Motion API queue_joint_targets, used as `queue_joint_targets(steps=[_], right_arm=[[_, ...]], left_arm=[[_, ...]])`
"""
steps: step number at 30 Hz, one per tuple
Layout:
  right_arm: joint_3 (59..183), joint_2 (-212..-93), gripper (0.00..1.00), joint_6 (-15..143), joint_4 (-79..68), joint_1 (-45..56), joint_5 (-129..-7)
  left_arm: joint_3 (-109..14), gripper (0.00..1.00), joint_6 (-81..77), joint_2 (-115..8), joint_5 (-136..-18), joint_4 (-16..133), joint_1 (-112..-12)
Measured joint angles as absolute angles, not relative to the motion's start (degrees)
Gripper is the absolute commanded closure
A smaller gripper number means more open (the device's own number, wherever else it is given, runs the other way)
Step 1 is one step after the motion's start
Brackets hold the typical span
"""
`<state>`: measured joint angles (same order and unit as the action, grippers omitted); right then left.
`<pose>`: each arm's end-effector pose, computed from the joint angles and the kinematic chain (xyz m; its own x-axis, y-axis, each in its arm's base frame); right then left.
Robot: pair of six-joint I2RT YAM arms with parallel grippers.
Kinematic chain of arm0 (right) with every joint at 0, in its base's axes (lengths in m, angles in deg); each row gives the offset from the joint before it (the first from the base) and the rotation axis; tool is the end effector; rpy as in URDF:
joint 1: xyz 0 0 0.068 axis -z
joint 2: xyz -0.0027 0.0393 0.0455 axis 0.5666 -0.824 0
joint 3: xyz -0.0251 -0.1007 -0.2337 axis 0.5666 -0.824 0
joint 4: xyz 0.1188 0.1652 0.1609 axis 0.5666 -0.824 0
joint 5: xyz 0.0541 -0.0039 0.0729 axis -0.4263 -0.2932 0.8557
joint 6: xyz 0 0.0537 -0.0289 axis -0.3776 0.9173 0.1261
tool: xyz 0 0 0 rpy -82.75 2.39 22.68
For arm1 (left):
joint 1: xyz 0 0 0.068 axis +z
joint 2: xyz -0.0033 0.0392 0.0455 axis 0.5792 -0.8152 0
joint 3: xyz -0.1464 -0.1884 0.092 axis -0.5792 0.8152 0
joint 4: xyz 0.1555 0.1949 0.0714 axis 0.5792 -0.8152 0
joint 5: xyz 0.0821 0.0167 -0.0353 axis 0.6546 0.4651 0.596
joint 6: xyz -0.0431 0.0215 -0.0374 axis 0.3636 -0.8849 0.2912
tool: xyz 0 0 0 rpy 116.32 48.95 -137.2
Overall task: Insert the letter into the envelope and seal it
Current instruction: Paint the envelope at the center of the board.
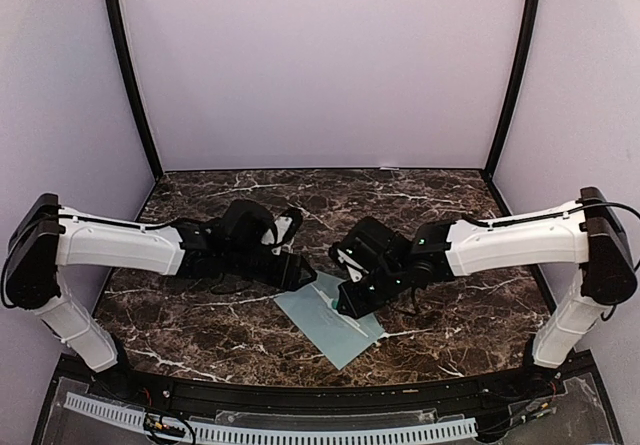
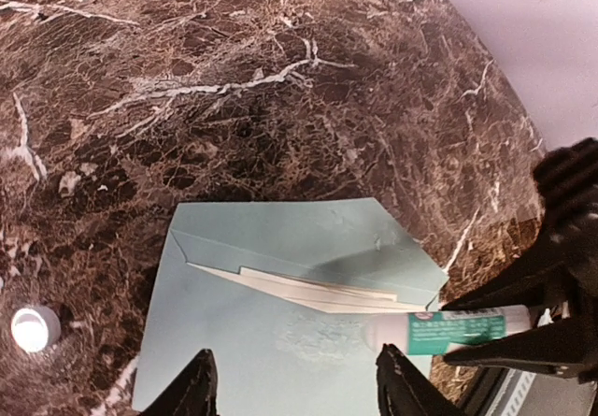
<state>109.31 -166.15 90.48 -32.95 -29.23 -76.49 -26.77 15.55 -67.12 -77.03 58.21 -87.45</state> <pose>0.1513 0.3059 0.1846 -0.8066 -0.3948 -0.4400 -0.5404 0.7941 0.2782 0.2049 -0.2735 0.1897 -0.7265 0.1505 -0.6705 0.5717 0.6737 -0.4682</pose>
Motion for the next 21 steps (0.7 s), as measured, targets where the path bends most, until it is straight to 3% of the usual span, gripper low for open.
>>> queue_joint_targets(steps=[10, 21], right_arm=[[106.6, -163.3, 0.94, 92.6, -33.4, -29.2, -74.3], [105.0, -161.2, 0.93, 94.7, -33.8, -29.3, -73.7]], left_arm=[[-37.4, 0.34, 0.4, -79.4, -78.3, 44.8, -85.4], [-40.2, 0.29, -4.1, -84.1, -80.4, 41.2, -83.4]])
